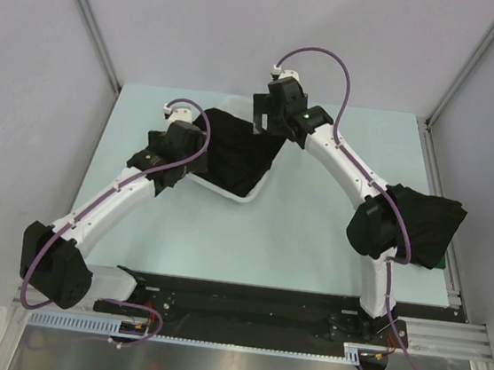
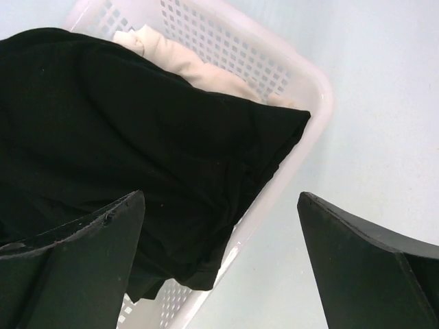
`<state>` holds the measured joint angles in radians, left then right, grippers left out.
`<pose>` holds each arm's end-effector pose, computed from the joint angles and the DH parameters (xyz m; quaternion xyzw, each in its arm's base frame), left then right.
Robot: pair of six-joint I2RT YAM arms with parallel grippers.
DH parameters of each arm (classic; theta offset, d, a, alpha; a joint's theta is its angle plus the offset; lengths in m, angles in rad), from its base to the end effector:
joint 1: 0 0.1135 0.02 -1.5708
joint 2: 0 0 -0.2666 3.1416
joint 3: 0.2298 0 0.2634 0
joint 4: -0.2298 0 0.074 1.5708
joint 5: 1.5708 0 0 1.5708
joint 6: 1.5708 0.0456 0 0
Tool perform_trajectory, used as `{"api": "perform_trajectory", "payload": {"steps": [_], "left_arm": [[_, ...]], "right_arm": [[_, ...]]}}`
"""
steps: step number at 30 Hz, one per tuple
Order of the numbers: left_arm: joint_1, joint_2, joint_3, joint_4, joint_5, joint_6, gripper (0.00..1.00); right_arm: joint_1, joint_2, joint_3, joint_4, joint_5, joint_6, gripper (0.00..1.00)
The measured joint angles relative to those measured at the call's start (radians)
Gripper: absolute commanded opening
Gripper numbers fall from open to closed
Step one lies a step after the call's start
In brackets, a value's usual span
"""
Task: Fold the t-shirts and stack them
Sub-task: Grab crumpled tshirt from bin with the right arm
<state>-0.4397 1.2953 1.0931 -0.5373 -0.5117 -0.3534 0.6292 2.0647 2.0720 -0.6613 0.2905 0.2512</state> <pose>0.2763 -0.1053 0.3007 -0.0639 0.8887 0.0627 0.4497 0.4086 0.2812 0.3385 -0.1038 0.8836 0.0692 0.4514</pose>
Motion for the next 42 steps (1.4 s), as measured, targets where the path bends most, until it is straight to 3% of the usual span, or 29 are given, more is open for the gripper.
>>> {"api": "perform_trajectory", "payload": {"steps": [16,36,42], "left_arm": [[0.003,-0.004,-0.002,0.001,0.014,-0.006,0.98],[0.004,-0.024,-0.014,-0.008,0.026,-0.013,0.98],[0.004,-0.042,-0.014,-0.014,0.026,-0.013,0.98]], "right_arm": [[0.009,-0.004,-0.137,0.055,0.028,-0.048,1.0],[0.03,0.02,-0.146,0.115,-0.082,-0.047,0.95],[0.045,0.066,-0.155,0.12,-0.117,-0.033,0.87]]}}
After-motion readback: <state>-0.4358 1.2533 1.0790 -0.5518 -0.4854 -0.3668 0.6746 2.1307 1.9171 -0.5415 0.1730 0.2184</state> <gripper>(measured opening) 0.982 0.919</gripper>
